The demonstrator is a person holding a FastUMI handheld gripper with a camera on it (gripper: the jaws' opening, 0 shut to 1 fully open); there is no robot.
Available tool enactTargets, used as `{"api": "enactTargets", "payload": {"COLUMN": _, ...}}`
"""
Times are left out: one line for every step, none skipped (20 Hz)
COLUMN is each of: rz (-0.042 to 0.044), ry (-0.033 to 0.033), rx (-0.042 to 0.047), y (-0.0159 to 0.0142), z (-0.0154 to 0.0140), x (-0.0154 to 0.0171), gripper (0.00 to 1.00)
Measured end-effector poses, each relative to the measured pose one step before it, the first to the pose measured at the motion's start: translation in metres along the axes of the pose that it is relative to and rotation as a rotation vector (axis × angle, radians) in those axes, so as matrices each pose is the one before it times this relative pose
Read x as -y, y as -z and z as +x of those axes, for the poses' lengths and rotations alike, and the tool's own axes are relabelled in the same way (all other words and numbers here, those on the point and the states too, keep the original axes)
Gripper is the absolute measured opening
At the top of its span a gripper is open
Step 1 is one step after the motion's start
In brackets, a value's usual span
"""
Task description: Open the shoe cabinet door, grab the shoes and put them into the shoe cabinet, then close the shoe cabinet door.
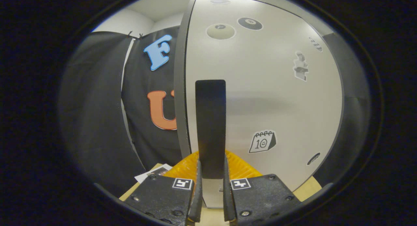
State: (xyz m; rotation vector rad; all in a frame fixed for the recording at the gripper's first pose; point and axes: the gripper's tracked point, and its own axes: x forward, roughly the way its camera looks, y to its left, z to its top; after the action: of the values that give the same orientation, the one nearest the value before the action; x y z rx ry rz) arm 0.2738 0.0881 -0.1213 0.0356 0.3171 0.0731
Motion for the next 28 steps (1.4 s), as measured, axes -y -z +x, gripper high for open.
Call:
{"api": "enactTargets", "payload": {"rz": 0.00096, "ry": -0.00014, "rx": 0.00523, "y": 0.00032, "z": -0.00498, "x": 0.00081, "gripper": 0.29}}
{"api": "enactTargets", "payload": {"rz": 0.00182, "ry": -0.00274, "rx": 0.00619, "y": 0.00103, "z": -0.00547, "x": -0.00027, "gripper": 0.29}}
{"api": "enactTargets", "payload": {"rz": -0.00527, "ry": -0.00477, "rx": 0.00421, "y": 0.00061, "z": -0.00761, "x": 0.00003, "gripper": 0.29}}
{"api": "enactTargets", "payload": {"rz": -0.00936, "ry": -0.0111, "rx": 0.00697, "y": 0.00144, "z": -0.00782, "x": 0.00004, "gripper": 0.29}}
{"api": "enactTargets", "payload": {"rz": -0.00083, "ry": -0.01609, "rx": 0.00872, "y": 0.0005, "z": -0.00867, "x": 0.00095, "gripper": 0.29}}
{"api": "enactTargets", "payload": {"rz": 0.00254, "ry": -0.02507, "rx": 0.00565, "y": 0.001, "z": -0.00942, "x": 0.00051, "gripper": 0.29}}
{"api": "enactTargets", "payload": {"rz": 0.00988, "ry": -0.02918, "rx": 0.00774, "y": 0.00082, "z": -0.01073, "x": 0.0007, "gripper": 0.29}}
{"api": "enactTargets", "payload": {"rz": 0.00572, "ry": -0.02895, "rx": 0.00734, "y": 0.00185, "z": -0.01032, "x": 0.00109, "gripper": 0.29}}
{"api": "enactTargets", "payload": {"rz": 0.00219, "ry": -0.02607, "rx": 0.00893, "y": 0.00013, "z": -0.01042, "x": 0.00108, "gripper": 0.28}}
{"api": "enactTargets", "payload": {"rz": -0.00107, "ry": -0.02655, "rx": 0.00575, "y": 0.00101, "z": -0.01108, "x": 0.0021, "gripper": 0.28}}
{"api": "enactTargets", "payload": {"rz": 0.00719, "ry": -0.02391, "rx": 0.00656, "y": -0.00058, "z": -0.01191, "x": 0.00129, "gripper": 0.28}}
{"api": "enactTargets", "payload": {"rz": 0.00503, "ry": -0.02158, "rx": 0.0044, "y": -0.00028, "z": -0.01191, "x": 0.00288, "gripper": 0.28}}
{"api": "enactTargets", "payload": {"rz": 0.00676, "ry": -0.01588, "rx": 0.00404, "y": -0.0012, "z": -0.01044, "x": 0.00363, "gripper": 0.28}}
{"api": "enactTargets", "payload": {"rz": -0.00313, "ry": -0.01306, "rx": 0.00157, "y": -0.00055, "z": -0.01039, "x": 0.00212, "gripper": 0.28}}
{"api": "enactTargets", "payload": {"rz": -0.00032, "ry": -0.01017, "rx": 0.00362, "y": -0.00065, "z": -0.00946, "x": 0.00152, "gripper": 0.28}}
{"api": "enactTargets", "payload": {"rz": -0.00384, "ry": -0.01016, "rx": 0.00257, "y": 0.00177, "z": -0.01001, "x": 0.00203, "gripper": 0.27}}
{"api": "enactTargets", "payload": {"rz": 0.00268, "ry": -0.00808, "rx": 0.00282, "y": 0.0007, "z": -0.01113, "x": 0.00252, "gripper": 0.27}}
{"api": "enactTargets", "payload": {"rz": 0.00796, "ry": -0.00277, "rx": 0.00371, "y": 0.00034, "z": -0.01176, "x": 0.00118, "gripper": 0.26}}
{"api": "enactTargets", "payload": {"rz": 0.0007, "ry": -0.00044, "rx": -0.0008, "y": 0.00081, "z": -0.00979, "x": 0.00393, "gripper": 0.27}}
{"api": "enactTargets", "payload": {"rz": -0.00057, "ry": -0.00196, "rx": 0.0032, "y": -0.00085, "z": -0.00872, "x": 0.00409, "gripper": 0.27}}
{"api": "enactTargets", "payload": {"rz": -0.00757, "ry": -0.00513, "rx": 0.00083, "y": -0.00017, "z": -0.00823, "x": 0.00507, "gripper": 0.27}}
{"api": "enactTargets", "payload": {"rz": 0.00545, "ry": -0.00601, "rx": 0.00371, "y": -0.00025, "z": -0.00888, "x": 0.00286, "gripper": 0.26}}
{"api": "enactTargets", "payload": {"rz": 0.00084, "ry": -0.0081, "rx": -0.0013, "y": -0.00047, "z": -0.00928, "x": 0.00545, "gripper": 0.26}}
{"api": "enactTargets", "payload": {"rz": 0.00329, "ry": -0.00368, "rx": 0.00441, "y": 0.00002, "z": -0.01271, "x": 0.00746, "gripper": 0.26}}
{"api": "enactTargets", "payload": {"rz": -0.00886, "ry": 0.0006, "rx": 0.0055, "y": -0.00037, "z": -0.01526, "x": 0.0048, "gripper": 0.26}}
{"api": "enactTargets", "payload": {"rz": -0.02094, "ry": -0.00061, "rx": 0.00205, "y": -0.00034, "z": -0.01201, "x": 0.00516, "gripper": 0.26}}
{"api": "enactTargets", "payload": {"rz": -0.00037, "ry": -0.0026, "rx": 0.00206, "y": -0.00061, "z": -0.01021, "x": 0.00433, "gripper": 0.26}}
{"api": "enactTargets", "payload": {"rz": 0.00939, "ry": -0.00593, "rx": -0.00243, "y": -0.0006, "z": -0.00907, "x": 0.00443, "gripper": 0.26}}
